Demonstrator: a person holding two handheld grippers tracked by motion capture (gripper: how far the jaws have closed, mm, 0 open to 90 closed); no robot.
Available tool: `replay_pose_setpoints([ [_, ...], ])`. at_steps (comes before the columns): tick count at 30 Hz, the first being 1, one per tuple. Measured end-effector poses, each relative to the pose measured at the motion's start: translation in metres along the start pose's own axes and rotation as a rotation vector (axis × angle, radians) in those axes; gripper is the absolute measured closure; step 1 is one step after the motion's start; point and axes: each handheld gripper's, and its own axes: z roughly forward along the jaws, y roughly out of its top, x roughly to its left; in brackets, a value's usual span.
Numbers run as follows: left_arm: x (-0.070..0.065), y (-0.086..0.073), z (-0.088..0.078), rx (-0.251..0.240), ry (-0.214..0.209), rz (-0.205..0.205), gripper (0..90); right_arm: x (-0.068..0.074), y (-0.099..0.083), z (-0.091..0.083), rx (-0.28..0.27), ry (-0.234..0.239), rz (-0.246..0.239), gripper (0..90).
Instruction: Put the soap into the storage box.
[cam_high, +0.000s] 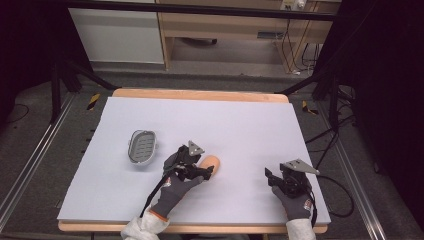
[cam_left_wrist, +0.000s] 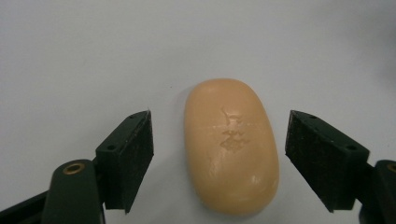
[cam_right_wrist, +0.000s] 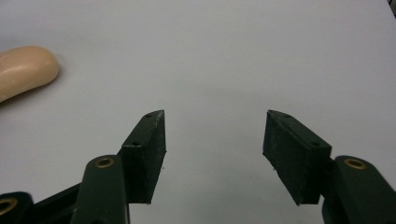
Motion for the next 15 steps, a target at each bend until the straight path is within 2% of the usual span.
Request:
replay_pose_setpoints([
  [15,-0.007,0.001,0.020,0.059,0.002,0.021,21.5,0.000,0.000,0.000,0.002,0.006,0.005,39.0],
])
